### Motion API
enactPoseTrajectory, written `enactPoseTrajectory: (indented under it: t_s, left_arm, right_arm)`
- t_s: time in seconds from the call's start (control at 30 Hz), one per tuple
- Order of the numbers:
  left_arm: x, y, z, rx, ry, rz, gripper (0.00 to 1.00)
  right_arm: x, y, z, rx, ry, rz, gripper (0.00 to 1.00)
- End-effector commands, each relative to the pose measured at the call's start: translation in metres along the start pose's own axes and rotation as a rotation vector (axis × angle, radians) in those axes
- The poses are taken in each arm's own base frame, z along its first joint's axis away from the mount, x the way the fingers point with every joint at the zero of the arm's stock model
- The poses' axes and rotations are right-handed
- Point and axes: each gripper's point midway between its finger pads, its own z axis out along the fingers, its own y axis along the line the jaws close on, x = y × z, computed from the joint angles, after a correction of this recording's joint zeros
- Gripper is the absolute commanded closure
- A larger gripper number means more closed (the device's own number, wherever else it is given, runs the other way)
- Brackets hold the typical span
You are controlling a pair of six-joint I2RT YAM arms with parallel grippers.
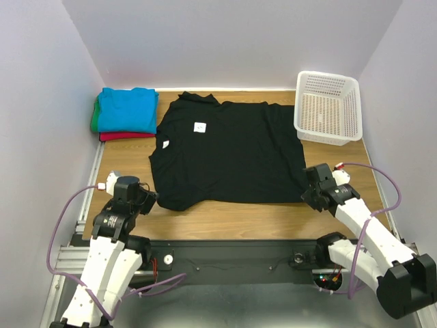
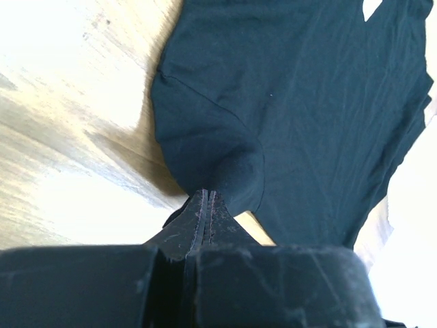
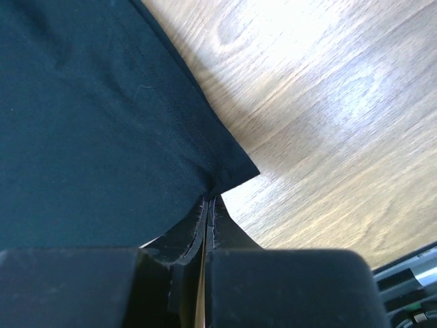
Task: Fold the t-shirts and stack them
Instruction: Fold the tshirt
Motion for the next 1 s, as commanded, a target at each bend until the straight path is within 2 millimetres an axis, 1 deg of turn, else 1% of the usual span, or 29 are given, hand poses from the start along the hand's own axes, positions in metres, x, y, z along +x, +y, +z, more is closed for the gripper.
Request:
enactPoseTrajectory:
  t_s: [0.0,0.07,0.1,0.13,0.23,0.3,0.33,0.37,0.43,0.47,0.5,0.53,0.6,0.63,0.67,0.7,0.73,0.77,0.8,0.9,0.97]
  left_arm:
    - [-0.02,-0.037,-0.003,0.091,-0.056,0.021,1.0]
    - [-0.026,-0.045,0.003,0.09,-0.069,0.038,1.0]
    - [-0.029,-0.052,0.002,0.101,-0.073,0.043,1.0]
    - [-0.028,-0.054,0.008,0.089,-0.062,0.049,1.0]
    - [-0.033,-0.069,0.015,0.104,-0.064,0.058,1.0]
    - [-0.042,-0.084,0.015,0.13,-0.087,0.062,1.0]
    - [-0.046,-0.086,0.017,0.121,-0.104,0.062,1.0]
    - [-0.048,-0.089,0.022,0.111,-0.106,0.068,1.0]
    - [-0.058,-0.098,0.024,0.11,-0.136,0.075,1.0]
    - [-0.059,-0.101,0.031,0.096,-0.136,0.083,1.0]
    - [-0.062,-0.104,0.033,0.092,-0.14,0.082,1.0]
    - [-0.066,-0.113,0.037,0.098,-0.148,0.09,1.0]
    - [-0.07,-0.121,0.043,0.098,-0.154,0.096,1.0]
    - [-0.075,-0.13,0.048,0.101,-0.159,0.104,1.0]
    - [-0.078,-0.131,0.051,0.092,-0.162,0.104,1.0]
    - [-0.083,-0.14,0.051,0.101,-0.172,0.107,1.0]
    - [-0.084,-0.139,0.06,0.075,-0.168,0.114,1.0]
    - [-0.088,-0.14,0.064,0.063,-0.174,0.116,1.0]
    - [-0.09,-0.141,0.068,0.057,-0.177,0.119,1.0]
    - [-0.097,-0.15,0.086,0.05,-0.171,0.131,1.0]
    - [-0.099,-0.154,0.094,0.049,-0.168,0.137,1.0]
  right_arm:
    - [-0.023,0.008,-0.007,0.03,-0.056,-0.01,1.0]
    - [-0.029,0.011,-0.007,0.041,-0.071,-0.015,1.0]
    - [-0.034,0.016,-0.008,0.041,-0.076,-0.023,1.0]
    - [-0.036,0.018,-0.008,0.043,-0.081,-0.025,1.0]
    - [-0.049,0.032,-0.009,0.034,-0.108,-0.035,1.0]
    - [-0.058,0.041,-0.008,0.04,-0.126,-0.047,1.0]
    - [-0.061,0.044,-0.007,0.042,-0.131,-0.051,1.0]
    - [-0.064,0.047,-0.006,0.047,-0.14,-0.055,1.0]
    - [-0.067,0.051,0.0,0.07,-0.14,-0.07,1.0]
    - [-0.073,0.057,0.0,0.069,-0.159,-0.065,1.0]
    - [-0.075,0.059,0.002,0.077,-0.161,-0.067,0.99]
    - [-0.08,0.066,0.005,0.084,-0.169,-0.071,1.0]
    - [-0.086,0.072,0.007,0.09,-0.182,-0.076,0.99]
    - [-0.092,0.079,0.008,0.095,-0.197,-0.082,0.99]
    - [-0.094,0.078,0.008,0.099,-0.206,-0.082,0.99]
    - [-0.098,0.084,0.011,0.105,-0.212,-0.084,0.99]
    - [-0.1,0.086,0.012,0.108,-0.216,-0.093,0.99]
    - [-0.103,0.087,0.013,0.117,-0.228,-0.096,0.99]
    - [-0.104,0.088,0.019,0.134,-0.226,-0.102,0.99]
    - [-0.116,0.096,0.024,0.15,-0.252,-0.105,0.99]
    - [-0.12,0.099,0.028,0.16,-0.26,-0.111,0.99]
